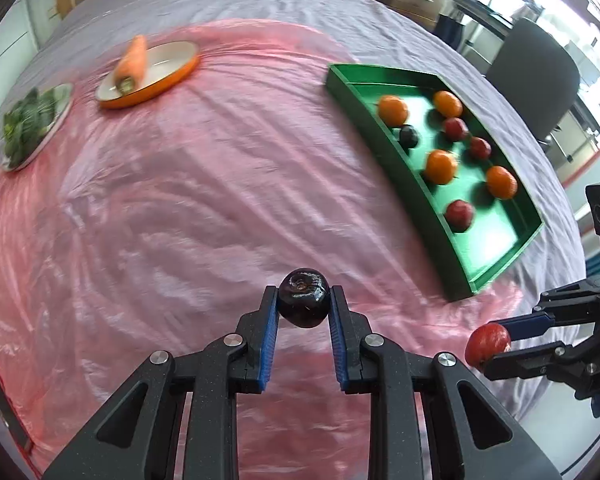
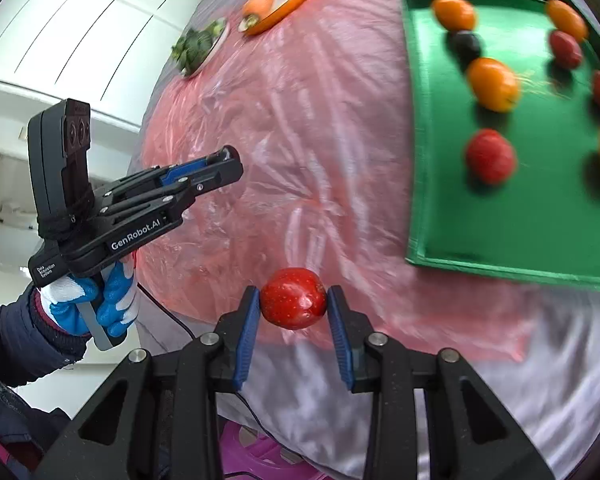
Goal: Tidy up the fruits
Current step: 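Carry the dark plum and red tomato over the green tray with both tools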
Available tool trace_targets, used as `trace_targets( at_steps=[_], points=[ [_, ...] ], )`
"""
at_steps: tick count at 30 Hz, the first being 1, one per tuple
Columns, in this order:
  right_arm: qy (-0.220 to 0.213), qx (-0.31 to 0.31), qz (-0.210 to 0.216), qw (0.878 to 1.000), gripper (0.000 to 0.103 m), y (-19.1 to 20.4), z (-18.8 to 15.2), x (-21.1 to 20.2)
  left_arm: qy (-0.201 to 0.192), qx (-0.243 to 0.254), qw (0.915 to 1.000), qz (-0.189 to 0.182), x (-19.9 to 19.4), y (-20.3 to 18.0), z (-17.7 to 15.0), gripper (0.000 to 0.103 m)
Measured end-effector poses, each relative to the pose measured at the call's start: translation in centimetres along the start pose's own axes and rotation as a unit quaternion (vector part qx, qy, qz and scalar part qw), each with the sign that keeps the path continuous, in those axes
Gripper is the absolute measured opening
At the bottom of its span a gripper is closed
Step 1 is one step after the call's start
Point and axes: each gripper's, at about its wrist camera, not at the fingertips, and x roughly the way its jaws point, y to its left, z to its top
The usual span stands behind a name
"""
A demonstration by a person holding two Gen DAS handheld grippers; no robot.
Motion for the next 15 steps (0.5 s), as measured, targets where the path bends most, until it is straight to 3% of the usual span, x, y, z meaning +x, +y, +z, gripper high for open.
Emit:
trace_targets(
  at_steps=[8, 15],
  points=[
    [-0.065, 0.037, -0.040, 0.996, 0.047, -4.9, -0.5, -5.9, -0.014, 0.060, 0.9966, -0.055, 0.7, -7.5, 2.5, 0.021],
    [-0.109, 0.059, -0.083, 0.989, 0.047, -9.4, 0.5, -8.9, -0.003, 0.064, 0.9931, -0.098, 2.8, -11.8, 3.6, 0.021]
  ],
)
